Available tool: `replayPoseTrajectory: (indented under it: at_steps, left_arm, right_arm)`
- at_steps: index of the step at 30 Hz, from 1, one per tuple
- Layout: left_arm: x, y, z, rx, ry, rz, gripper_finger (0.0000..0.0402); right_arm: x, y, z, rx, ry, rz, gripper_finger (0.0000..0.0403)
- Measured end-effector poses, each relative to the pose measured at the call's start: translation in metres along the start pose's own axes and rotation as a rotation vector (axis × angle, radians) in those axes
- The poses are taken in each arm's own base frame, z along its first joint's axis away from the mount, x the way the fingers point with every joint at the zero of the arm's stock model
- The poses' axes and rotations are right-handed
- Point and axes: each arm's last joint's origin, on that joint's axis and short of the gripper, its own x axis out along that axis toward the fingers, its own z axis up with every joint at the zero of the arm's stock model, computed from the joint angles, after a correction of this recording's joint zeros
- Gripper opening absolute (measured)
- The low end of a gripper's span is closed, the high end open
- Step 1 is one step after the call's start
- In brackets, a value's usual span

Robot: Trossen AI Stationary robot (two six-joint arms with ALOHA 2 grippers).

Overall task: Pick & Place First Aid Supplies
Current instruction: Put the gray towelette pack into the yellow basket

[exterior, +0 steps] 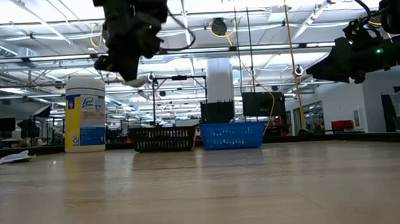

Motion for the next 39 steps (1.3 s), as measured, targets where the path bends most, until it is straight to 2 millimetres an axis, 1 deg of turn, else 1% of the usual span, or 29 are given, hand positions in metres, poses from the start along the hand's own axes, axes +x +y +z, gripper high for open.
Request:
replayPoseTrajectory:
  at_steps: [2,5,10,12,15,18,26,33,37,39]
  left_arm:
    - [-0.006,0.022,0.012,-0.027,-0.016,0.004,0.0001]
    - [-0.015,0.056,0.026,-0.071,-0.033,0.022,0.0001]
    - [-0.030,0.109,0.039,-0.152,-0.064,0.046,0.0001]
    - [-0.034,0.125,0.041,-0.174,-0.079,0.058,0.0001]
    - [-0.031,0.140,0.052,-0.181,-0.072,0.069,0.0001]
    - [-0.027,0.147,0.069,-0.166,-0.061,0.069,0.0000]
    - [-0.021,0.151,0.121,-0.083,-0.021,0.082,0.0000]
    - [0.004,0.159,0.156,-0.062,0.009,0.086,0.0003]
    - [0.022,0.163,0.168,-0.067,0.008,0.094,0.0031]
    - [0.024,0.161,0.171,-0.055,-0.002,0.095,0.0055]
  right_arm:
    - [0.000,0.000,0.000,0.000,0.000,0.000,0.0228]
    - [0.000,0.000,0.000,0.000,0.000,0.000,0.0228]
    - [0.000,0.000,0.000,0.000,0.000,0.000,0.0228]
    - [0.000,0.000,0.000,0.000,0.000,0.000,0.0228]
    - [0.000,0.000,0.000,0.000,0.000,0.000,0.0228]
    - [0.000,0.000,0.000,0.000,0.000,0.000,0.0228]
    - [0.000,0.000,0.000,0.000,0.000,0.000,0.0228]
    - [0.000,0.000,0.000,0.000,0.000,0.000,0.0228]
    - [0.000,0.000,0.000,0.000,0.000,0.000,0.0228]
    - [0.000,0.000,0.000,0.000,0.000,0.000,0.0228]
